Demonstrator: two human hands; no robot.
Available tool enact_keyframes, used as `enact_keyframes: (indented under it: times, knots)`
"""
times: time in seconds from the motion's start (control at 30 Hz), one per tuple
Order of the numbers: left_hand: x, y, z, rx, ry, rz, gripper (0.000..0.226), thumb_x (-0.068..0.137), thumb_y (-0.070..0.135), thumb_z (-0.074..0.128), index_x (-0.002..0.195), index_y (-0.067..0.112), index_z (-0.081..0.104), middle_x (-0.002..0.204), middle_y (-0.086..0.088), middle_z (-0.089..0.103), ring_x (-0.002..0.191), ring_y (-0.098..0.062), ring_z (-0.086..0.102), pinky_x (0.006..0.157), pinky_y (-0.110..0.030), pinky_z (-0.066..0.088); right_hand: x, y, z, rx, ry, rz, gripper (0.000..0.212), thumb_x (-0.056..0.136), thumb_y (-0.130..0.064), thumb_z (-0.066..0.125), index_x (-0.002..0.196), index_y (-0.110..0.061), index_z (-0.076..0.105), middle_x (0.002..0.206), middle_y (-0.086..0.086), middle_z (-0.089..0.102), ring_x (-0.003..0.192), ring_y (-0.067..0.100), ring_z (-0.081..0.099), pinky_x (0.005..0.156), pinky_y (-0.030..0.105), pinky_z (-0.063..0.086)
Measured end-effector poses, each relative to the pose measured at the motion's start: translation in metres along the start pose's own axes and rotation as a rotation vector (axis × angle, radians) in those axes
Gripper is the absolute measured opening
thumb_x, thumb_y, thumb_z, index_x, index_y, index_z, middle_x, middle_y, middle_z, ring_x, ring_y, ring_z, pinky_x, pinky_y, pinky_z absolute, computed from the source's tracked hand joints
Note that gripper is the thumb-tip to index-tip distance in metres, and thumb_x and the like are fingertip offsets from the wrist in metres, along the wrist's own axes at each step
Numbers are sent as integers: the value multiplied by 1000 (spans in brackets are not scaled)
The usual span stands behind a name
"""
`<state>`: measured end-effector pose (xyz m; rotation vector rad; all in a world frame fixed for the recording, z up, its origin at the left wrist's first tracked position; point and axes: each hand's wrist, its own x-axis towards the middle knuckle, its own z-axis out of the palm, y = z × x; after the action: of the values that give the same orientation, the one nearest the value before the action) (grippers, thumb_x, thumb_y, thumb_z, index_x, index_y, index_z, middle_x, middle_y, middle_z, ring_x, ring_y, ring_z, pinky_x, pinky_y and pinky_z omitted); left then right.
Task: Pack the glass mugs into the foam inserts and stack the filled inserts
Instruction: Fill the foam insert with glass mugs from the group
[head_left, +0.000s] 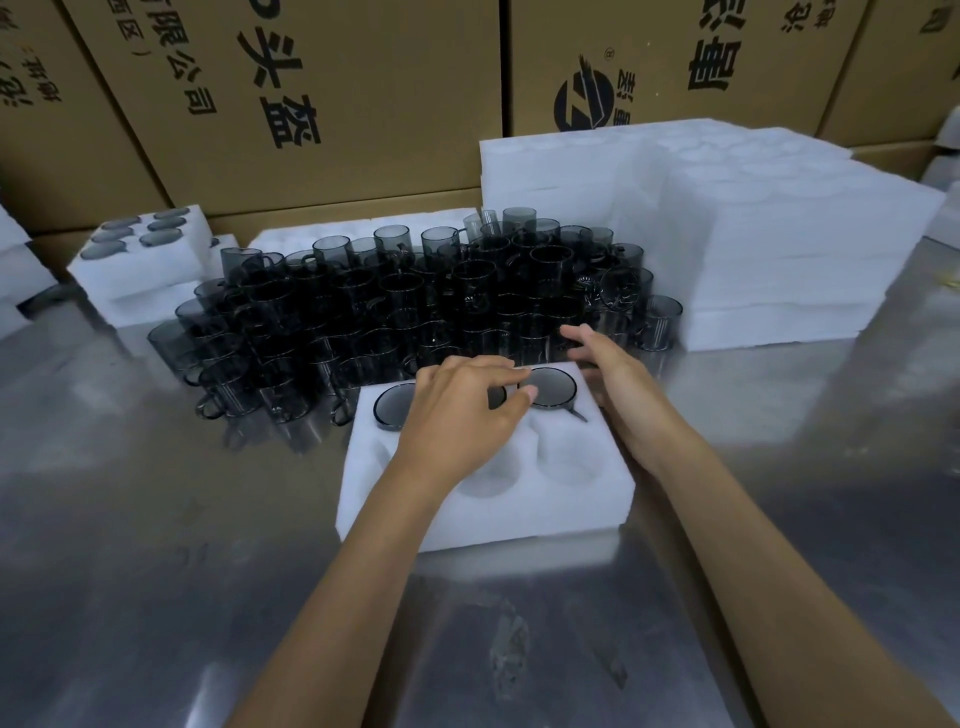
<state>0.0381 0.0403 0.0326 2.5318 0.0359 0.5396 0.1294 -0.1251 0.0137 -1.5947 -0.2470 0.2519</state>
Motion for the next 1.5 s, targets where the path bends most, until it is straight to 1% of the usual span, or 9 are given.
enact_keyframes:
  times: [0.13, 0.23, 0.33, 0.47, 0.63, 0.83, 1.03, 1.2, 1.5]
  knots:
    - [0, 1, 0, -8, 10, -1, 24, 96, 37, 61, 117, 34, 72, 128, 17, 64, 124, -8, 48, 101, -21, 15, 14, -3, 4, -140, -43, 42, 43, 101, -60, 31, 131, -48, 59, 135, -3, 54, 117, 16, 58, 104, 37, 44]
    - [1, 2, -1, -20, 12, -2, 23, 97, 33, 59, 116, 32, 73, 126, 17, 65, 123, -9, 49, 101, -22, 16, 24, -11, 11, -242, -41, 54, 36, 98, -55, 42, 124, -45, 64, 136, -10, 57, 126, 13, 53, 112, 40, 38]
    - [1, 2, -2, -29, 9, -3, 23, 97, 31, 58, 115, 33, 73, 124, 18, 66, 121, -9, 50, 98, -19, 14, 33, -11, 16, -271, 17, 12, 12, 91, -32, 65, 102, -31, 70, 106, -9, 68, 103, 11, 62, 93, 29, 49]
    - [3, 1, -1, -30, 5, -4, 23, 97, 31, 58, 114, 33, 74, 122, 19, 66, 119, -9, 50, 92, -16, 12, 35, -6, 22, -218, 152, 9, 11, 78, -8, 76, 82, -14, 68, 89, 6, 73, 86, 19, 67, 81, 33, 54]
    - [3, 2, -1, -30, 3, -8, 23, 98, 30, 58, 113, 33, 74, 122, 20, 66, 117, -10, 50, 92, -17, 13, 37, -5, 22, -236, 195, -31, 16, 75, -8, 80, 72, -15, 67, 76, -3, 71, 78, 11, 65, 73, 24, 50]
    - [2, 2, -1, -32, -1, -7, 23, 98, 30, 58, 114, 33, 74, 123, 20, 66, 118, -9, 50, 91, -16, 12, 34, 0, 20, -378, 225, -69, 12, 82, -24, 70, 91, -21, 62, 72, -7, 63, 72, 10, 57, 66, 25, 43]
    - [1, 2, -1, -25, -3, -6, 24, 98, 29, 58, 116, 33, 73, 125, 19, 65, 119, -9, 50, 93, -16, 12, 31, -7, 14, -540, -82, -60, 37, 101, -39, 38, 136, -45, 51, 121, -17, 55, 113, 6, 50, 91, 27, 34]
    - [1, 2, -1, -11, -15, -7, 25, 98, 29, 57, 117, 32, 72, 126, 19, 64, 120, -9, 49, 93, -15, 11, 30, -6, 15, -572, 55, -36, 23, 96, -34, 44, 96, -20, 61, 92, -3, 66, 86, 13, 57, 66, 26, 38]
    - [-1, 4, -3, -58, -18, -17, 26, 98, 25, 57, 119, 31, 72, 127, 17, 64, 121, -11, 52, 109, -23, 19, 20, -10, 20, -564, 322, -129, 24, 88, -40, 54, 70, -28, 65, 64, -14, 64, 71, 2, 56, 63, 24, 36]
